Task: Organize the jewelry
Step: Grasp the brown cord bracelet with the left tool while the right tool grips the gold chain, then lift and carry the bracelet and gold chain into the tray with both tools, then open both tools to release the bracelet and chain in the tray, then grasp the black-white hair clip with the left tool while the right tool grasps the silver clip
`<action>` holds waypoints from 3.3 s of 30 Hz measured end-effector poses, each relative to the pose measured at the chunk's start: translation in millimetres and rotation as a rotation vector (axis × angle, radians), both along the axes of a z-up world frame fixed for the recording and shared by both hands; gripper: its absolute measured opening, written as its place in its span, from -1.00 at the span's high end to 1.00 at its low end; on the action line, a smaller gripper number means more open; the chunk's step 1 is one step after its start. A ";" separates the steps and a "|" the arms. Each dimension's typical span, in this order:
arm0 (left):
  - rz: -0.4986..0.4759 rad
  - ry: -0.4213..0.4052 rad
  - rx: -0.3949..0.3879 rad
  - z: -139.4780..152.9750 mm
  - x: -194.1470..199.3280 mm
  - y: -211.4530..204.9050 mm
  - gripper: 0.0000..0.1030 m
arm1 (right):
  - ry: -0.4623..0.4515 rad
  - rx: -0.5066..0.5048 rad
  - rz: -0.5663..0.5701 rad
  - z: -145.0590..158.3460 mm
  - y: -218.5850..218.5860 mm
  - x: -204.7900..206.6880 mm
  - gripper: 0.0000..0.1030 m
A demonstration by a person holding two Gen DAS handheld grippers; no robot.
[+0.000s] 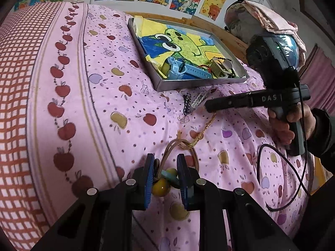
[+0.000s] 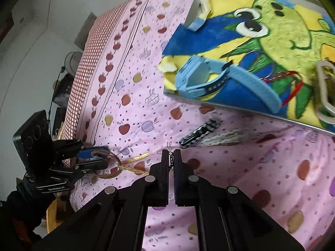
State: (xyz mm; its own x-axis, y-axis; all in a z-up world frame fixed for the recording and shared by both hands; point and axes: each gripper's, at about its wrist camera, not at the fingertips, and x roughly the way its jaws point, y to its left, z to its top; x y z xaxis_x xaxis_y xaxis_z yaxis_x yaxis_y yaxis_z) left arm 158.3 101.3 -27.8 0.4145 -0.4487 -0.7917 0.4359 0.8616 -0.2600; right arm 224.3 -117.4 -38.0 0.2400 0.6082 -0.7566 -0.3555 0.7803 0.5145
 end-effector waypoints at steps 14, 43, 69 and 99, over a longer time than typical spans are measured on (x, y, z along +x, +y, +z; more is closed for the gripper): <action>0.022 -0.019 0.028 7.6 -0.4 -2.3 0.61 | -0.119 -0.018 -0.006 29.1 -32.1 0.9 0.93; 0.117 -0.129 -0.024 56.7 167.0 -115.0 0.61 | -0.428 -0.085 -0.296 142.3 -115.2 78.3 0.93; 0.247 -0.080 0.026 26.7 195.8 -128.9 -0.61 | -0.298 -0.169 -0.427 77.9 -157.5 91.7 0.09; 0.053 -0.185 0.133 18.1 62.5 -59.3 -0.98 | -0.127 0.034 -0.107 29.8 -114.6 7.6 -0.66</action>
State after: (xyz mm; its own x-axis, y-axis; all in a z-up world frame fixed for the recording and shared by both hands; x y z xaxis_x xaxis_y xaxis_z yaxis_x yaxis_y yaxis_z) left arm 220.8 42.1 -9.7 0.5785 -0.3190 -0.7508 0.4190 0.9058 -0.0620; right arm 231.9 -232.0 -8.2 0.3977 0.5987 -0.6953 -0.3350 0.8002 0.4974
